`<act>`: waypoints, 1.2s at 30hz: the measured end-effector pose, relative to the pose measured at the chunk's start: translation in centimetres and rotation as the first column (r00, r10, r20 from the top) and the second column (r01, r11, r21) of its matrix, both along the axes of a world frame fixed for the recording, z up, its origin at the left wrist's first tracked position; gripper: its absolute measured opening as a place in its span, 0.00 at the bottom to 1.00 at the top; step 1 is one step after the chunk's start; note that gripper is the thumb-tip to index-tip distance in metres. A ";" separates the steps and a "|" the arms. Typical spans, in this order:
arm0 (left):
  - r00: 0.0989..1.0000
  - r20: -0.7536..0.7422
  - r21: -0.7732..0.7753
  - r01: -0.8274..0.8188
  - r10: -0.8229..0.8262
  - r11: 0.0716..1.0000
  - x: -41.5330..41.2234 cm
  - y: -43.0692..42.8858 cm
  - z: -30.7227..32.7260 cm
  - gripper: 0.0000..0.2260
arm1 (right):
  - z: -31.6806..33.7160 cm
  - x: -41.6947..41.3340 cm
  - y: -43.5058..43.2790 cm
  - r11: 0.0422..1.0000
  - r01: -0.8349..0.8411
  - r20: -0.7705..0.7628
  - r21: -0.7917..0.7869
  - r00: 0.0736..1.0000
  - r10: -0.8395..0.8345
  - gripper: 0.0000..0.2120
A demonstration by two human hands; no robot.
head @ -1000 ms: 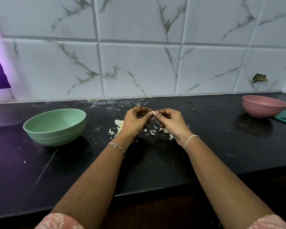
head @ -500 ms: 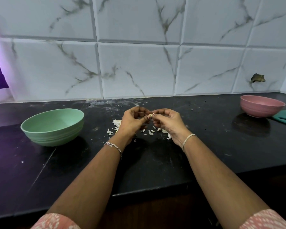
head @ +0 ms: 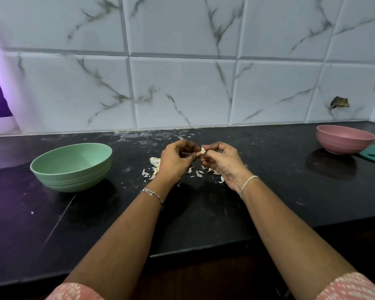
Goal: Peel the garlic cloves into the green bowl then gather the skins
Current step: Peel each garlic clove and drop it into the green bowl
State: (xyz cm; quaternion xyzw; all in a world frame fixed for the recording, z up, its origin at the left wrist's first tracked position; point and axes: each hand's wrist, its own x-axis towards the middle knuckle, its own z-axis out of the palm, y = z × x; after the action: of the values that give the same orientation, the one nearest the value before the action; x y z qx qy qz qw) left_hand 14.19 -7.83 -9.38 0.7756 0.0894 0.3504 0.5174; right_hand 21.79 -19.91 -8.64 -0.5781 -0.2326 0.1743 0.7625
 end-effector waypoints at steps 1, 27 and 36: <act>1.000 0.005 0.017 -0.008 0.008 1.000 0.0 0.0 0.0 0.08 | 0.0 0.0 0.0 1.000 0.000 0.001 -0.001 1.000 0.000 0.07; 0.989 0.002 0.212 -0.142 0.145 0.967 -0.4 0.3 -0.1 0.12 | 0.2 -0.9 0.0 1.000 -0.007 0.020 0.000 1.000 0.007 0.05; 0.989 -0.016 0.204 -0.141 0.147 0.969 -0.7 0.2 -0.2 0.13 | -0.1 -0.7 -0.2 1.000 0.001 0.050 -0.016 0.999 0.000 0.07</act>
State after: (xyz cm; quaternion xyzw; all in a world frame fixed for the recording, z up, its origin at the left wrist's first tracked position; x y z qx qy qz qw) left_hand 13.49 -7.61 -9.56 0.8209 0.1172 0.3823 0.4077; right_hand 21.06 -20.08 -8.73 -0.5883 -0.2500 0.1613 0.7519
